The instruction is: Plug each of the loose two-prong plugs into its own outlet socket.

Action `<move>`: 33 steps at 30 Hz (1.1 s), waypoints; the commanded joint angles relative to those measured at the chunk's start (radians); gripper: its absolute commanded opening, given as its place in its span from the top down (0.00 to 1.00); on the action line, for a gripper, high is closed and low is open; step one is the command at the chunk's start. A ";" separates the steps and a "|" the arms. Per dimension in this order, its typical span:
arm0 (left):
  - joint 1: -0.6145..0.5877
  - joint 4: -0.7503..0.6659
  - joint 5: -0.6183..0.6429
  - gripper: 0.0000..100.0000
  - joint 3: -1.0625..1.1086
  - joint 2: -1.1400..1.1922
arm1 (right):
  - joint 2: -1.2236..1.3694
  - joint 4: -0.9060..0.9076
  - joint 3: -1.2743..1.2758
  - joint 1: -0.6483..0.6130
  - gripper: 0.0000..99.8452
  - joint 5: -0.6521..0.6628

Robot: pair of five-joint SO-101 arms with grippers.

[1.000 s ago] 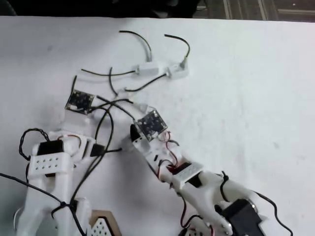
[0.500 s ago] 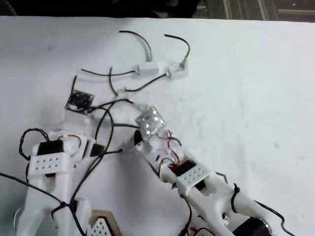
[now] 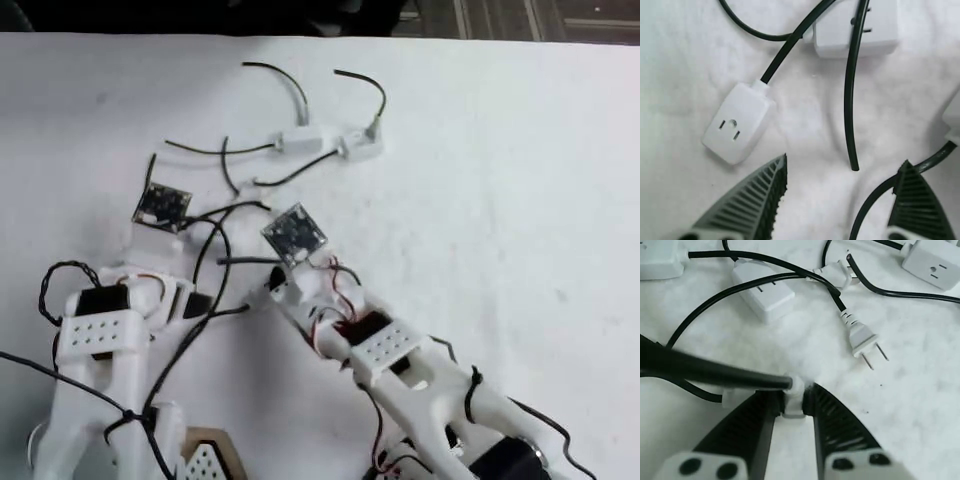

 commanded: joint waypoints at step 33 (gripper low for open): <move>-0.004 -0.009 0.002 0.66 -0.003 -0.025 | 0.349 0.608 -0.419 -0.022 0.98 0.003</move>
